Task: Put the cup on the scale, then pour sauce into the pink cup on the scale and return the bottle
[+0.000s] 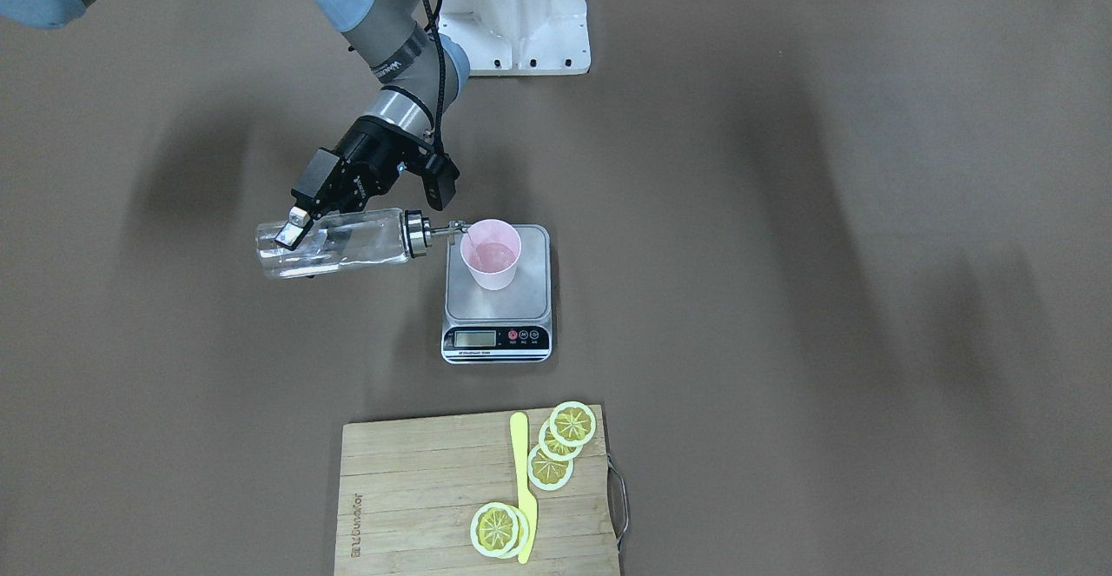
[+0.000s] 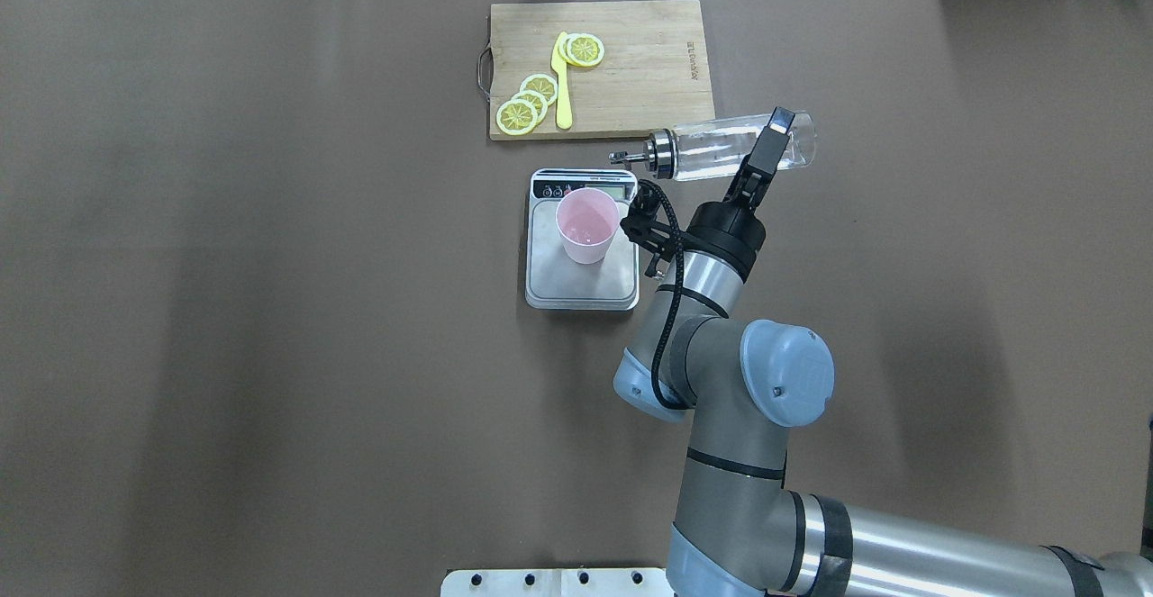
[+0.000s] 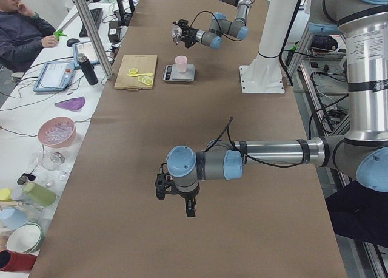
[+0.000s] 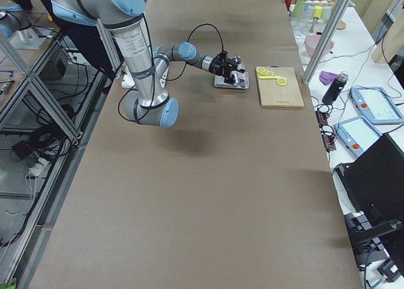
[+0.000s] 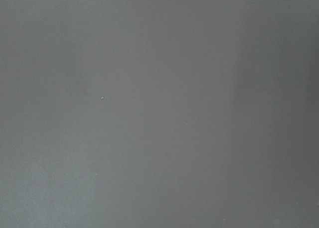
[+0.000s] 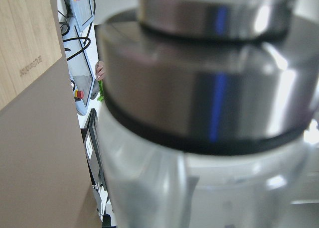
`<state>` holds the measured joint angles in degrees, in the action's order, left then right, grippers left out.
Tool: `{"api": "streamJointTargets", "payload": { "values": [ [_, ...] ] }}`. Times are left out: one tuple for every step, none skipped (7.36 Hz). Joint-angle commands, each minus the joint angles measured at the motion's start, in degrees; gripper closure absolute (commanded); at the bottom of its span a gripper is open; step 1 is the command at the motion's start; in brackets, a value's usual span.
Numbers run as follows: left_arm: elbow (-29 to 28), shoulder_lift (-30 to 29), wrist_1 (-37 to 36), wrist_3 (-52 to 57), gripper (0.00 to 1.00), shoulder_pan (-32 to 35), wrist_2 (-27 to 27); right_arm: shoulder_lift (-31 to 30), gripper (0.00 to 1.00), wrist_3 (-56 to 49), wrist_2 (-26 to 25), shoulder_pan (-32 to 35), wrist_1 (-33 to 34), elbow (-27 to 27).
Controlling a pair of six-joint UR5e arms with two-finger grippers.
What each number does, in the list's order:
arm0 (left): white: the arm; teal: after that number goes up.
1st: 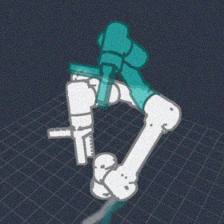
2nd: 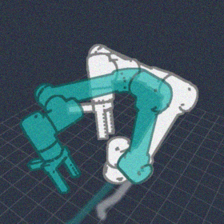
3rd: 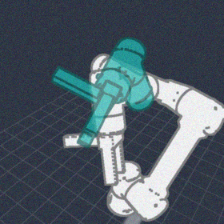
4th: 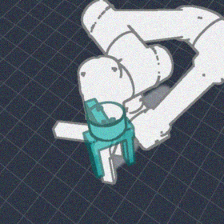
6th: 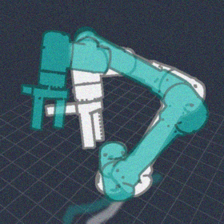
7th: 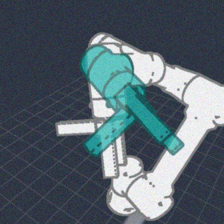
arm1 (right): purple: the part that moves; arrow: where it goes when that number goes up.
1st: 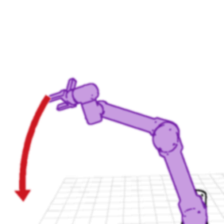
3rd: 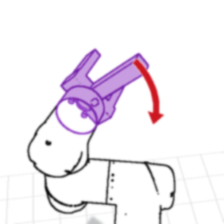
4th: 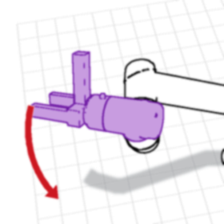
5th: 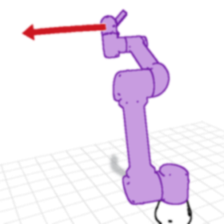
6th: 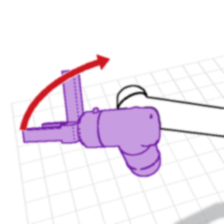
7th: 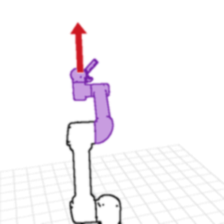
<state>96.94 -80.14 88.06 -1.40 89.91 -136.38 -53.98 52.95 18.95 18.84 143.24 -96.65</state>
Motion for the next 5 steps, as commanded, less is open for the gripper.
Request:
{"api": "streamJointTargets", "payload": {
  "values": [
    [0.0,0.1,0.1,0.2,0.02,0.0,-2.7,-0.1,1.00,2.2,3.4,0.0,-0.1,-0.8],
    [0.2,0.1,0.1,0.3,0.02,0.0,-2.7,-0.3,1.00,3.1,6.7,0.1,-1.5,-2.8],
    [0.5,0.1,0.1,0.3,0.02,0.0,-2.7,-0.9,1.00,3.1,8.9,0.1,-2.8,-5.1],
    [0.5,0.1,0.5,0.3,0.02,0.0,-2.7,-1.1,1.00,3.1,10.8,0.8,-3.4,-6.7],
    [0.3,-0.2,0.4,-0.3,0.02,0.0,-2.8,-2.2,1.00,3.0,14.2,1.2,-7.9,-7.2]
  ]
}}
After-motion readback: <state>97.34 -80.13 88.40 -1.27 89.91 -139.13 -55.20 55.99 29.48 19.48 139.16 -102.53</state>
